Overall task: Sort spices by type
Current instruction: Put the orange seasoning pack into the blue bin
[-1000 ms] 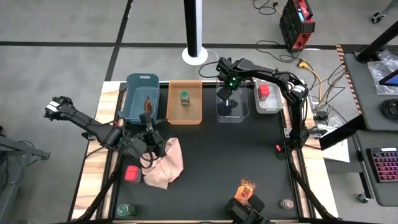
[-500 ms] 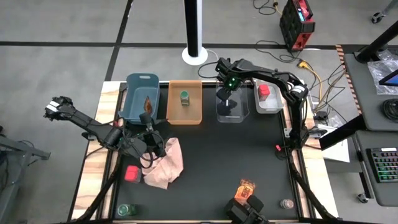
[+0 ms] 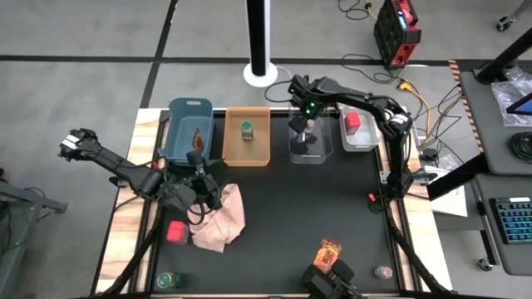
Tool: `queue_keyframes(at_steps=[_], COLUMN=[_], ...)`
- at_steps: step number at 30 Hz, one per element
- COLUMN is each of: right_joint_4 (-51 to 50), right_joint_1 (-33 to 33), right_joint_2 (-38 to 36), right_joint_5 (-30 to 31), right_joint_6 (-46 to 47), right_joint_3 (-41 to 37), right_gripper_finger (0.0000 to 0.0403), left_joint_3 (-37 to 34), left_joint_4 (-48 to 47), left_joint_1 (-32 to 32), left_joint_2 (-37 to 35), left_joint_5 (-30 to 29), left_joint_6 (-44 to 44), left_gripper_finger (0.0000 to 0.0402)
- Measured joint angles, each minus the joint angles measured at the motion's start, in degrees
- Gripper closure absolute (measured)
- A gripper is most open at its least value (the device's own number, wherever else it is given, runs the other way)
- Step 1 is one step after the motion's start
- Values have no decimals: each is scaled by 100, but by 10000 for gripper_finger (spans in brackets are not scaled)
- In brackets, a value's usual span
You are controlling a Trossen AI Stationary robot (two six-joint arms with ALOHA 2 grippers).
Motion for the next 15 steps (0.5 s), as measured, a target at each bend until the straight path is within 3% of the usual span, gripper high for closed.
queue_keyframes(at_steps=[9,15], right_joint_4=[-546,-502], right_joint_1=[83,675], right_joint_2=[-113,-781], right_joint_5=[7,24], right_joint_6=[214,250], right_joint_3=[771,687], right_gripper_finger=[140,158], left_joint_3=[0,0], left_joint_4=[1,0], left_joint_1=[0,1], left_joint_2=[0,0], left_joint_5=[1,-1], left_joint_6=[-1,0], left_gripper_finger=[111,111])
